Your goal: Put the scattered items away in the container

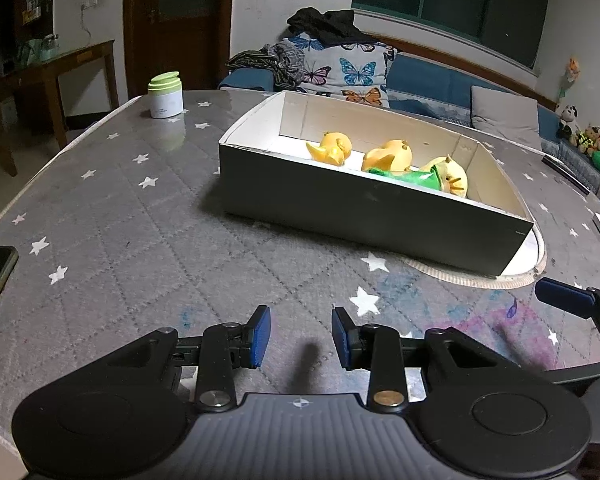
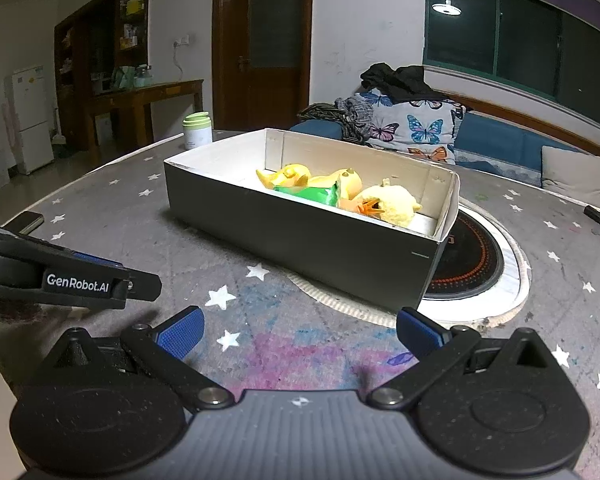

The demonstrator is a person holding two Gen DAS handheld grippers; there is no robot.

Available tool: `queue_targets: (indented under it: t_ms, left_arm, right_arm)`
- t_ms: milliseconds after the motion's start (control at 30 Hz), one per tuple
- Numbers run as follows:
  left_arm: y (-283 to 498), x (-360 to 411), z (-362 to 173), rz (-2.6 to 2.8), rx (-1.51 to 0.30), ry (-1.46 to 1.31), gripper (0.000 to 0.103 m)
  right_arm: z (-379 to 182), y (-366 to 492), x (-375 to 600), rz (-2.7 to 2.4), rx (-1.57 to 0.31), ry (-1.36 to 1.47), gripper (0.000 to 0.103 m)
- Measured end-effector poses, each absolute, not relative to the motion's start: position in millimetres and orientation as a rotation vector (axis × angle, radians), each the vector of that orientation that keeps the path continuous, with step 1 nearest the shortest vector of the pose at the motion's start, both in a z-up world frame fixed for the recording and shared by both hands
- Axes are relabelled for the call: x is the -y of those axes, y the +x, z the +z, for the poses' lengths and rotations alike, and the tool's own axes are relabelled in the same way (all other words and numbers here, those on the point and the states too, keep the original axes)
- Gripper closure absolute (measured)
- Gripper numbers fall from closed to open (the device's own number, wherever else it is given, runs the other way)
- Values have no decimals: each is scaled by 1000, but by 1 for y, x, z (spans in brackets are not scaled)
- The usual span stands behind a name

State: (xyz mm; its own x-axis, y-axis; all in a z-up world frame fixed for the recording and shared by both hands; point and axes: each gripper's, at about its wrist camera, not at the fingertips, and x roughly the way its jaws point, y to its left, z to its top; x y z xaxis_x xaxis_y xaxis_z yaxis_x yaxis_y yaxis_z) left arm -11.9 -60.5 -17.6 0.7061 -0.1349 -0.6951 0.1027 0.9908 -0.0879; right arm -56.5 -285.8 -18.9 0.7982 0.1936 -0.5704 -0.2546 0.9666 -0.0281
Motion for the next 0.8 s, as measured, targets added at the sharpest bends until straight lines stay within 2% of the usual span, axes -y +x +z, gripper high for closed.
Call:
queue_targets:
  t_ms: [800]
  left_arm:
    - [11, 64, -17, -140, -791, -15, 67]
  right_arm:
    - [-26, -31, 287, 178, -667, -68, 0]
